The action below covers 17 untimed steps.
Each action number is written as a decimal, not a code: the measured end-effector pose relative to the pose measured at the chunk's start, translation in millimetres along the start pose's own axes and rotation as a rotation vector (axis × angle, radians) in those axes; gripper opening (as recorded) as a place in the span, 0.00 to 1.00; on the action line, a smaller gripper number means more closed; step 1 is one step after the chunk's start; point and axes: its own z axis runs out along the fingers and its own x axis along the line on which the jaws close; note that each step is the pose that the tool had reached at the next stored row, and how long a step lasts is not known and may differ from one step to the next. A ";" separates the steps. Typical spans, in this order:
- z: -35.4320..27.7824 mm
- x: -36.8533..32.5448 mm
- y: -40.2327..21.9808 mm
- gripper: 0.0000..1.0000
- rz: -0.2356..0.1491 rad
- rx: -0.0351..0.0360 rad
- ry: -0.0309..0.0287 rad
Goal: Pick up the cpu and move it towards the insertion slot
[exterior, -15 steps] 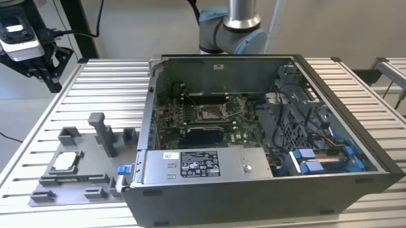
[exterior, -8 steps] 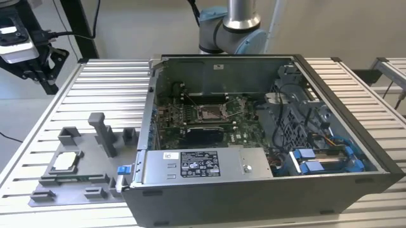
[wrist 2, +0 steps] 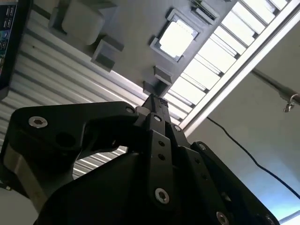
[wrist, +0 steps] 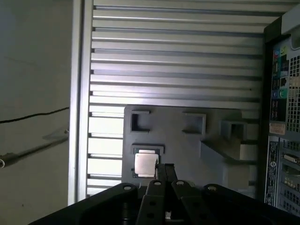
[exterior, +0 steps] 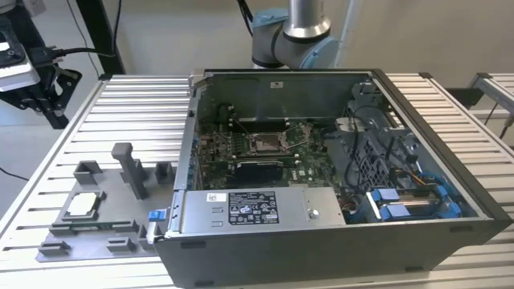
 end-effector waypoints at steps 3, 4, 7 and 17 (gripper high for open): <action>-0.2 0.6 -7.3 0.00 0.000 0.0000 0.0000; -0.2 1.0 -8.8 0.00 0.000 0.0000 0.0001; -0.2 2.2 -12.4 0.00 0.000 0.0000 0.0000; -0.2 3.6 -12.9 0.00 0.000 0.0000 0.0000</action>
